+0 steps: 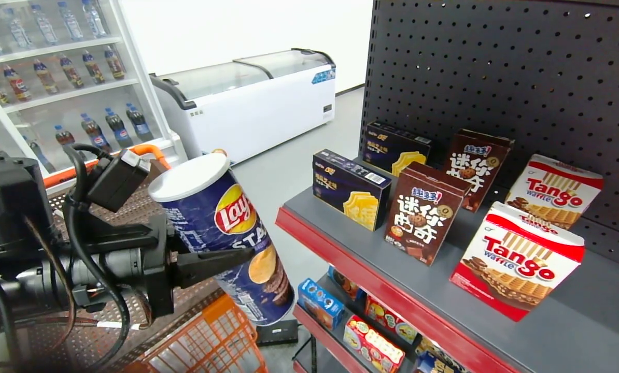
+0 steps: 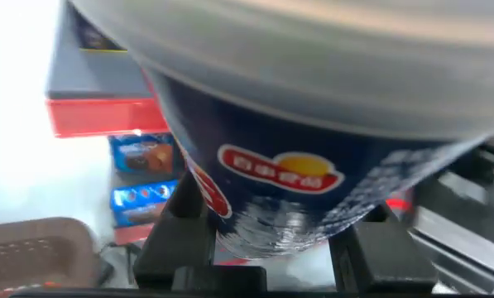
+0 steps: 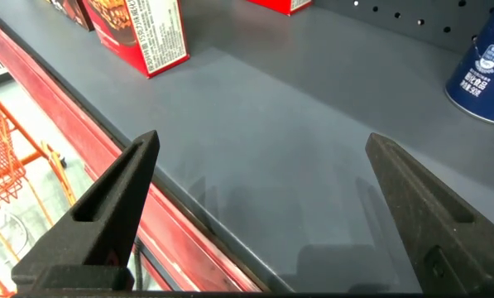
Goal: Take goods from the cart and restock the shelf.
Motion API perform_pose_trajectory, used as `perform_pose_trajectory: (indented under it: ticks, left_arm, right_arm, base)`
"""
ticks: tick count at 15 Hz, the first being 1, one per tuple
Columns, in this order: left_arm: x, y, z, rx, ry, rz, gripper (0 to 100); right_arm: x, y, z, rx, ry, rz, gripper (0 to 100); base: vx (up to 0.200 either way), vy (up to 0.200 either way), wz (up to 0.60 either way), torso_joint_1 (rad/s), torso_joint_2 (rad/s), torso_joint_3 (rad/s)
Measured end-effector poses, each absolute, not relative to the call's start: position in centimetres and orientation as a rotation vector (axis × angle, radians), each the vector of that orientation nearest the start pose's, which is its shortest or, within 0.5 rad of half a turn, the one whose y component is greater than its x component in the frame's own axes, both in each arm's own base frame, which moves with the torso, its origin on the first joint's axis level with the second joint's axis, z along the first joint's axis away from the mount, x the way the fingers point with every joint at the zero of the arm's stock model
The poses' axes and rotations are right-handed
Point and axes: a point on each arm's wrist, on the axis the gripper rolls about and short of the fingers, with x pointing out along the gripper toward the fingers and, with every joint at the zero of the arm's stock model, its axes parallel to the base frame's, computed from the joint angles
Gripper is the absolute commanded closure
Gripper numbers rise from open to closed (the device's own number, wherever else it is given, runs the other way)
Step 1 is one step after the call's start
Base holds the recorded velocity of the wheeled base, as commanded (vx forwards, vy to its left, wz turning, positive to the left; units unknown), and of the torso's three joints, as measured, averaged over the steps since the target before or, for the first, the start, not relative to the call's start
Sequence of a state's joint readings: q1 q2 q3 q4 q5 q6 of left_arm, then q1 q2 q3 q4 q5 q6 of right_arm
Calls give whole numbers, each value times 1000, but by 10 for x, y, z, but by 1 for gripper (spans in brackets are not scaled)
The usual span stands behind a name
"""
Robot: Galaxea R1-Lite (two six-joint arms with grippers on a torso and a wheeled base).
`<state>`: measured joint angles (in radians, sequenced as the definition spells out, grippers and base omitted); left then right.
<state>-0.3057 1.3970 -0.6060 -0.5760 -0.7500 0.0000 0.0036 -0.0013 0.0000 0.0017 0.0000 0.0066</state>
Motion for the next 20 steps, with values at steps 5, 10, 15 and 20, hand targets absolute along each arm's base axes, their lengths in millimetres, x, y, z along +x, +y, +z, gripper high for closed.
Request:
perform_pose_trajectory:
  ticks: [5, 10, 15, 20]
  left_arm:
    - [191, -87, 216, 28, 270, -1108, 100]
    - [185, -89, 225, 63, 224, -1134, 100]
    - [182, -90, 226, 68, 215, -1147, 100]
    - [169, -99, 229, 77, 197, -1215, 100]
  right_arm:
    - [-23, 0, 75, 6, 0, 2, 0]
    - [-23, 0, 75, 6, 0, 3, 0]
    - [-23, 0, 75, 6, 0, 3, 0]
    - [-23, 0, 75, 6, 2, 3, 0]
  base:
    - [0, 0, 0, 0, 0, 0]
    - [0, 0, 0, 0, 0, 0]
    - [0, 0, 0, 0, 0, 0]
    - [0, 0, -600, 2, 3, 2]
